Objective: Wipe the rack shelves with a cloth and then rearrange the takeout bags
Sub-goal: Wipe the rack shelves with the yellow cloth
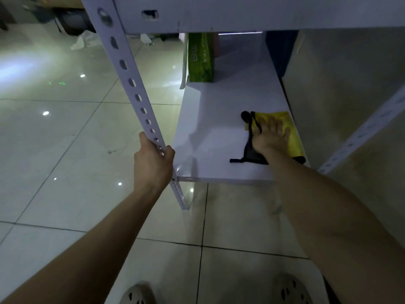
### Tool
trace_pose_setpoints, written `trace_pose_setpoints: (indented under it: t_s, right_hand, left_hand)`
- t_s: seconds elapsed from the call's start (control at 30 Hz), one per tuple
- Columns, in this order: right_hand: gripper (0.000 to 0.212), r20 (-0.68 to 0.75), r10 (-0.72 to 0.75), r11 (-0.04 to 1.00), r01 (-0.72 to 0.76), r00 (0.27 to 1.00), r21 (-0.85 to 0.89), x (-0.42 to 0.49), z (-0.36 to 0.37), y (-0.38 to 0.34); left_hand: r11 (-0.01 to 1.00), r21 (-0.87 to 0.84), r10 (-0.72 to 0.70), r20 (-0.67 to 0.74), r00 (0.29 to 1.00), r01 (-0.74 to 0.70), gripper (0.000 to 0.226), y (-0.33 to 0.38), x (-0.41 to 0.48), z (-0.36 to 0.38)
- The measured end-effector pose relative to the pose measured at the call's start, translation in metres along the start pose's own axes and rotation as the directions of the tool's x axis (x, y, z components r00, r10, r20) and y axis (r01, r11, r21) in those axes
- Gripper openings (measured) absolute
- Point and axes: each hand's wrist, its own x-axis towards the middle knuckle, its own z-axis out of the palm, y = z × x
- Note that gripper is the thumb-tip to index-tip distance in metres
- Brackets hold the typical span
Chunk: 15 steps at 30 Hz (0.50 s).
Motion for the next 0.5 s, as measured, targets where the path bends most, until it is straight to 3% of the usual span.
trace_pose_setpoints:
  t_s: [0.1,0.2,0.33,0.5]
  right_hand:
    - [0.066,0.009,0.035,0.999,-0.035,0.999,-0.020,0.012,0.010,-0.034]
    - [0.062,0.026,-0.216,0.976,0.215,0.976,0.024,0.000,0.020,-0.105]
    - [0.059,0.059,-0.535,0.843,0.537,0.843,-0.022,-0.053,0.049,-0.186]
    - [0.056,0.052,-0.616,0.783,0.618,0.786,-0.069,-0.089,0.049,-0.144]
  left_hand:
    - [1.000,-0.012,0.009,0.012,1.000,-0.008,0.030,-0.002,0.001,-0.001]
    - [0.999,-0.023,0.026,0.035,0.999,-0.025,0.031,-0.004,0.000,-0.004]
    - [0.998,-0.015,0.058,0.040,0.998,-0.057,0.035,-0.008,0.001,-0.003]
    - [0.996,-0.011,0.091,0.079,0.993,-0.090,0.036,-0.007,0.003,-0.008]
